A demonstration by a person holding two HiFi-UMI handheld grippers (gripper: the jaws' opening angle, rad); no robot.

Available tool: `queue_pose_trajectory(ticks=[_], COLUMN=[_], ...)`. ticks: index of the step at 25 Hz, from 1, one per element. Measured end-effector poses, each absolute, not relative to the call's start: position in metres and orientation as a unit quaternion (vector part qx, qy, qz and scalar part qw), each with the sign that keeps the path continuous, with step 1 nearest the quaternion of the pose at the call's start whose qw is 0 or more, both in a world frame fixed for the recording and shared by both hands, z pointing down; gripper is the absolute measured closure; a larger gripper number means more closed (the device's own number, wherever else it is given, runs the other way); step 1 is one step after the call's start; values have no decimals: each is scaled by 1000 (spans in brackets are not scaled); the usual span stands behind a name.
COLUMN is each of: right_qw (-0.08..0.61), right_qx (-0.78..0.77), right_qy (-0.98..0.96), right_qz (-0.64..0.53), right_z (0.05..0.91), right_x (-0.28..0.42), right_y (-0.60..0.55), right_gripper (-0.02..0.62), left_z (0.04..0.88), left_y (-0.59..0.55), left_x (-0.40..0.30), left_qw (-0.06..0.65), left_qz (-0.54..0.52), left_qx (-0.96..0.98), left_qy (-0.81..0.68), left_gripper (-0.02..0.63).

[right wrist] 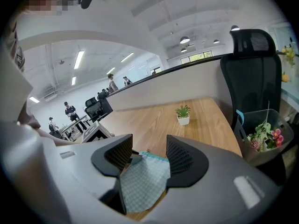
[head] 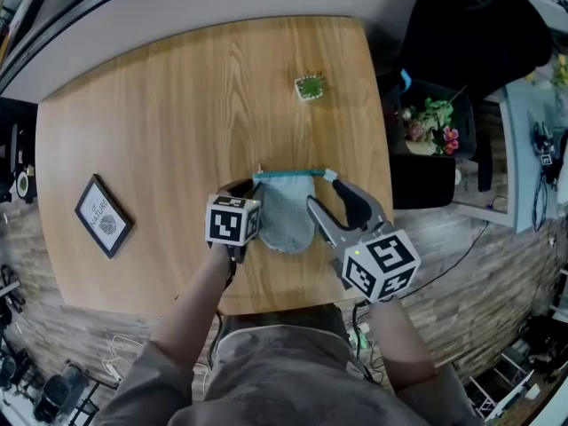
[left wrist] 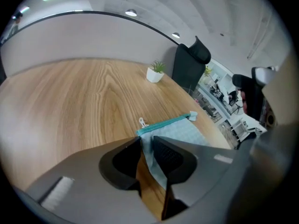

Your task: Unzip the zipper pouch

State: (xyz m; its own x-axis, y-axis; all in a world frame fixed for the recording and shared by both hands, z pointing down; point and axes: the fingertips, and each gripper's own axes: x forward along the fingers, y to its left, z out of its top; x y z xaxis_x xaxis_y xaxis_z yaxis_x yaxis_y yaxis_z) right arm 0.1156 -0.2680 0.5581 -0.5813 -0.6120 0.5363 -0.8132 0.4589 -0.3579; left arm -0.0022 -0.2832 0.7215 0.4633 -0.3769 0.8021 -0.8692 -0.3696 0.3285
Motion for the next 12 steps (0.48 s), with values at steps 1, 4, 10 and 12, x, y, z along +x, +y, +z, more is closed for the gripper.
queue_pose_trajectory(ticks=[1, 4, 10, 12], right_qw=[168, 169, 170, 169], right_qx=[426, 427, 428, 430], right_qy=[-837, -836, -836, -836], right_qz=[299, 300, 299, 296], right_z=[558, 560, 560, 557], right_x=[116, 119, 125, 128], right_y=[-267, -264, -258, -257], right_gripper=[376, 376, 376, 376], left_z=[722, 723, 716, 705], left_y=[-283, -282, -274, -272], left_x=[2, 12, 28, 31], left_qw=[385, 382, 360, 331], left_qz=[321, 325, 317, 308], left_qx=[768, 777, 804, 823], left_qy=[-399, -380, -351, -345], left_gripper=[525, 551, 595, 597])
